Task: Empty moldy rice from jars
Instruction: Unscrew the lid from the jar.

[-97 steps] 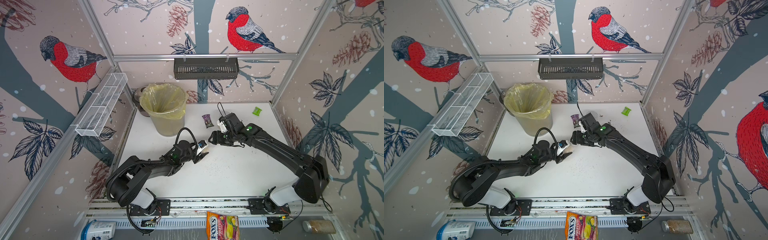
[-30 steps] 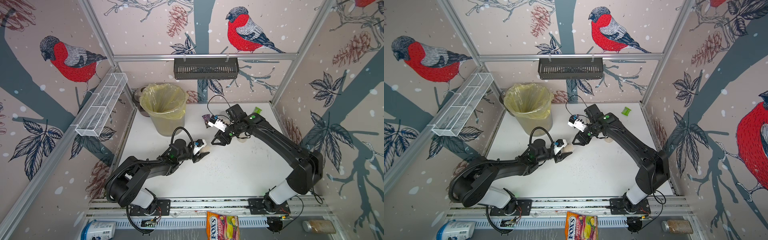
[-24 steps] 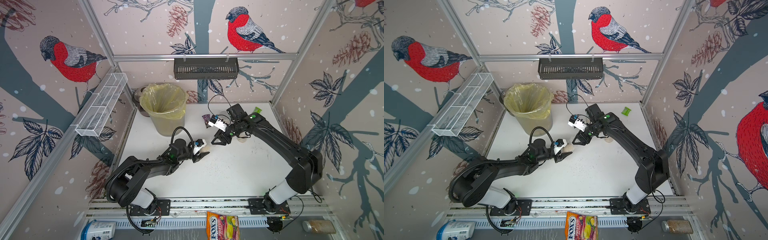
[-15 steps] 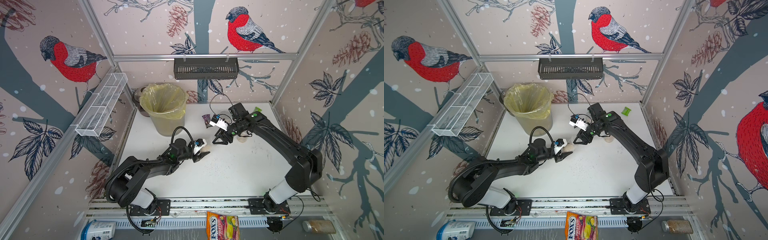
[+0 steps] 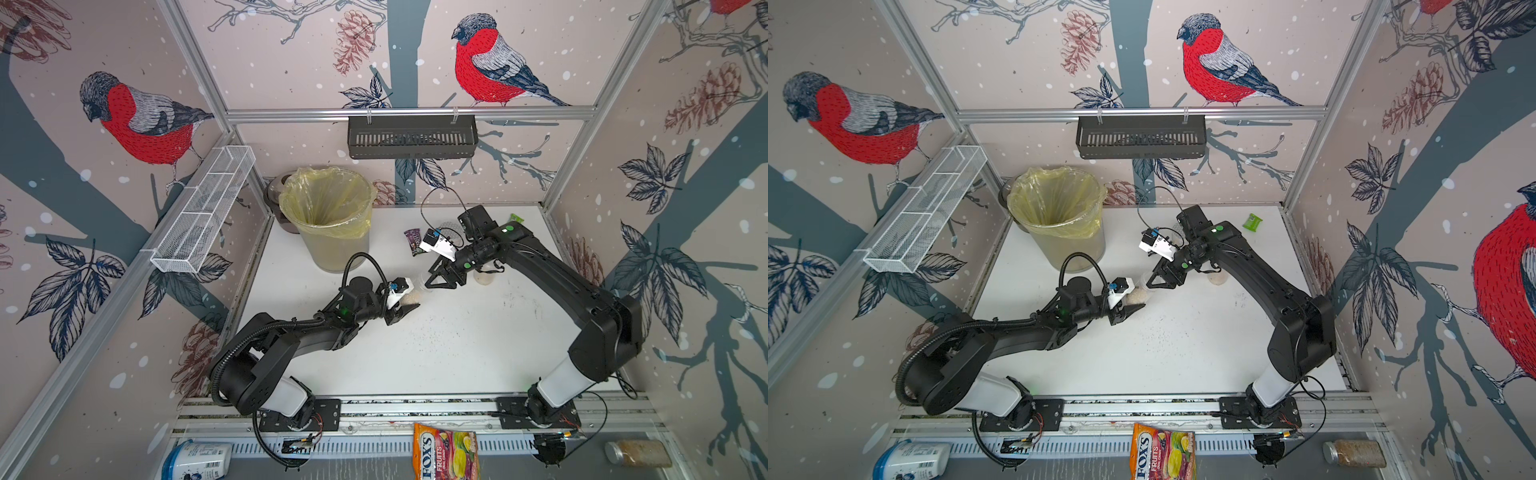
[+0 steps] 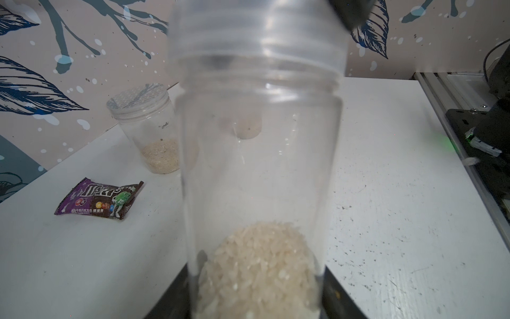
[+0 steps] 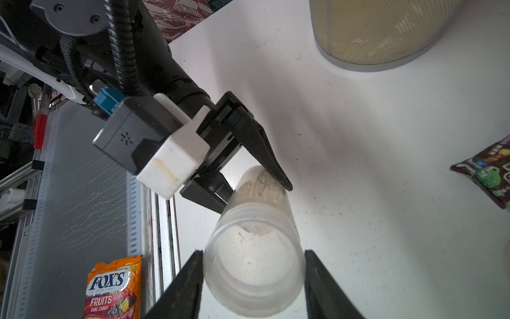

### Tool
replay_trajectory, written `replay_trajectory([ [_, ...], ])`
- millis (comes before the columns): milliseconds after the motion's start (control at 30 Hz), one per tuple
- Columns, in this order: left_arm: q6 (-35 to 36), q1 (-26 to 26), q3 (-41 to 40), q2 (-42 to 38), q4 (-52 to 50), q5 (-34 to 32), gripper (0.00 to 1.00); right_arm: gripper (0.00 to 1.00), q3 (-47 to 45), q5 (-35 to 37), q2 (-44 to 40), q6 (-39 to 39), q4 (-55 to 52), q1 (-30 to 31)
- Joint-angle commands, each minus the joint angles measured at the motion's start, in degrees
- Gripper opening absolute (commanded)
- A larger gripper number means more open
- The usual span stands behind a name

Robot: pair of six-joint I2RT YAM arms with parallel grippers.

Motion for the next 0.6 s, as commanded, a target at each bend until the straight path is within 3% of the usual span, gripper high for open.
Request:
replay_trajectory([
  [0,1.01,-0.09,-0.07,-0.34,-2.49,1.33,0.0,0.44,-0.94,1.18,-0.72,3.06,4.71,1.45],
  [567,1.02,-0.01,-0.17,-2.19,-1.53,-0.77,0.0,0.59,-6.36,7.58,-1.48,7.8,9.37,3.79],
])
